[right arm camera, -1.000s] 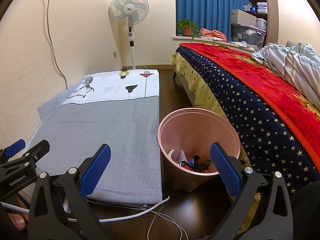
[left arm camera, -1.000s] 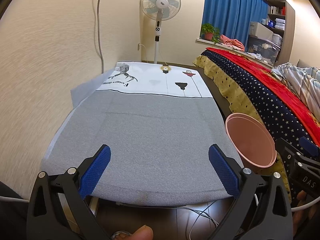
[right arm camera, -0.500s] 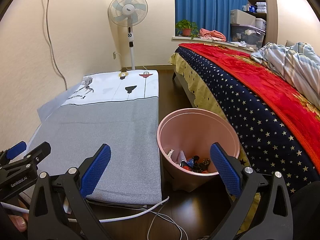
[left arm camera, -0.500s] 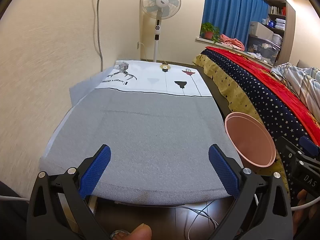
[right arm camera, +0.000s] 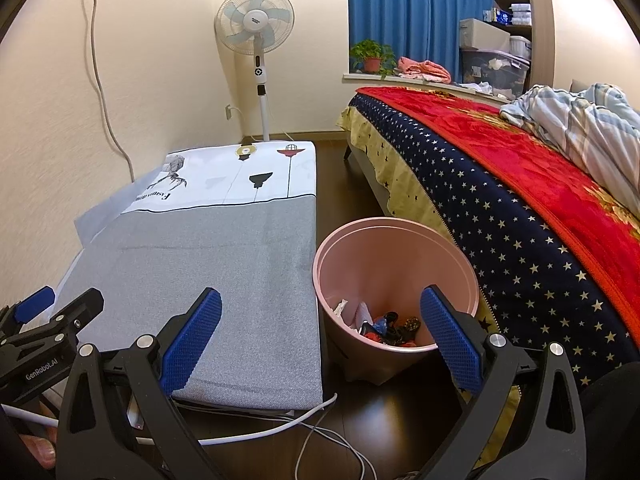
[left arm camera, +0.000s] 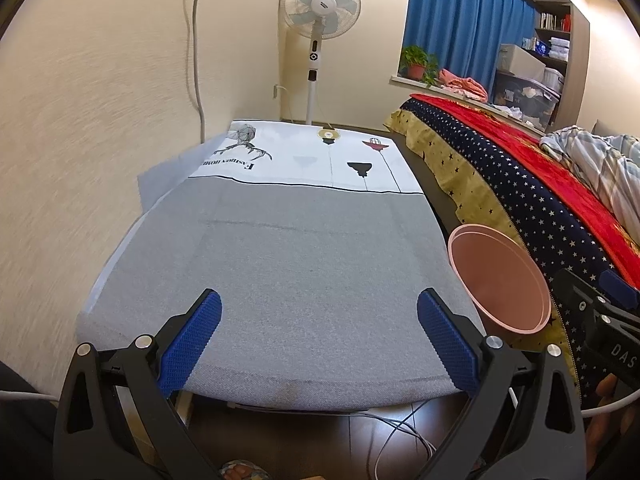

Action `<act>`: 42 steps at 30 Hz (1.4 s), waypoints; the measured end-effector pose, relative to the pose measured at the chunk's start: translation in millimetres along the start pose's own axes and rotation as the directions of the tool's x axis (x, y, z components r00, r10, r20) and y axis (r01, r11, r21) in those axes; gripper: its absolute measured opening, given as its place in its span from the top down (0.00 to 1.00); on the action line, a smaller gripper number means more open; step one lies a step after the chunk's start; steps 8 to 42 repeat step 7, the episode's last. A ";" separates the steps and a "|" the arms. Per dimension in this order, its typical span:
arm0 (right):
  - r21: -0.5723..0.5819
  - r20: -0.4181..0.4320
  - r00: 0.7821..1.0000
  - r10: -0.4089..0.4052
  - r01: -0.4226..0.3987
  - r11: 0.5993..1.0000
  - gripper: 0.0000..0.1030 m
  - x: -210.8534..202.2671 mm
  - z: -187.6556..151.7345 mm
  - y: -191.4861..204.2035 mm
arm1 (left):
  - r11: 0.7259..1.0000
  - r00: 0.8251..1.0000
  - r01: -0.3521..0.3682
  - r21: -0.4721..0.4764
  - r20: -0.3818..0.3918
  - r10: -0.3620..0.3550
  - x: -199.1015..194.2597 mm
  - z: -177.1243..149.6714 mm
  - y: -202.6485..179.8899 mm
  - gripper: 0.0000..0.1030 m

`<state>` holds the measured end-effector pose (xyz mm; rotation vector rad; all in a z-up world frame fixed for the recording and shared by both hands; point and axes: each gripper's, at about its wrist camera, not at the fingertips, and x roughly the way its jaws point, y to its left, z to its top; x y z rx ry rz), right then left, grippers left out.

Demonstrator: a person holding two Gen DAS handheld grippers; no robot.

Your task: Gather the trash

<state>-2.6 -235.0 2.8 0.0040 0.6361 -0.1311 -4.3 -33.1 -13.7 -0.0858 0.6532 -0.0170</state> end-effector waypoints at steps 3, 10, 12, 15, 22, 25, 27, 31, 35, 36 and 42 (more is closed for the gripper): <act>-0.001 0.000 1.000 0.000 0.000 1.000 0.05 0.3 -0.2 -0.2 | 1.000 1.000 -0.007 0.000 -0.015 0.007 2.5 0.2 -0.4 0.08; 0.001 -0.001 1.000 0.000 0.000 1.000 0.05 0.3 -0.1 -0.3 | 1.000 1.000 -0.012 0.005 -0.014 0.012 4.0 1.9 -0.5 0.08; 0.001 -0.001 1.000 0.000 0.000 1.000 0.05 0.3 -0.1 -0.3 | 1.000 1.000 -0.012 0.005 -0.014 0.012 4.0 1.9 -0.5 0.08; 0.001 -0.001 1.000 0.000 0.000 1.000 0.05 0.3 -0.1 -0.3 | 1.000 1.000 -0.012 0.005 -0.014 0.012 4.0 1.9 -0.5 0.08; 0.001 -0.001 1.000 0.000 0.000 1.000 0.05 0.3 -0.1 -0.3 | 1.000 1.000 -0.012 0.005 -0.014 0.012 4.0 1.9 -0.5 0.08; 0.001 -0.001 1.000 0.000 0.000 1.000 0.05 0.3 -0.1 -0.3 | 1.000 1.000 -0.012 0.005 -0.014 0.012 4.0 1.9 -0.5 0.08; 0.001 -0.001 1.000 0.000 0.000 1.000 0.05 0.3 -0.1 -0.3 | 1.000 1.000 -0.012 0.005 -0.014 0.012 4.0 1.9 -0.5 0.08; 0.001 -0.001 1.000 0.000 0.000 1.000 0.05 0.3 -0.1 -0.3 | 1.000 1.000 -0.012 0.005 -0.014 0.012 4.0 1.9 -0.5 0.08; 0.001 -0.001 1.000 0.000 0.000 1.000 0.05 0.3 -0.1 -0.3 | 1.000 1.000 -0.012 0.005 -0.014 0.012 4.0 1.9 -0.5 0.08; 0.001 -0.001 1.000 0.000 0.000 1.000 0.05 0.3 -0.1 -0.3 | 1.000 1.000 -0.012 0.005 -0.014 0.012 4.0 1.9 -0.5 0.08; 0.001 -0.001 1.000 0.000 0.000 1.000 0.05 0.3 -0.1 -0.3 | 1.000 1.000 -0.012 0.005 -0.014 0.012 4.0 1.9 -0.5 0.08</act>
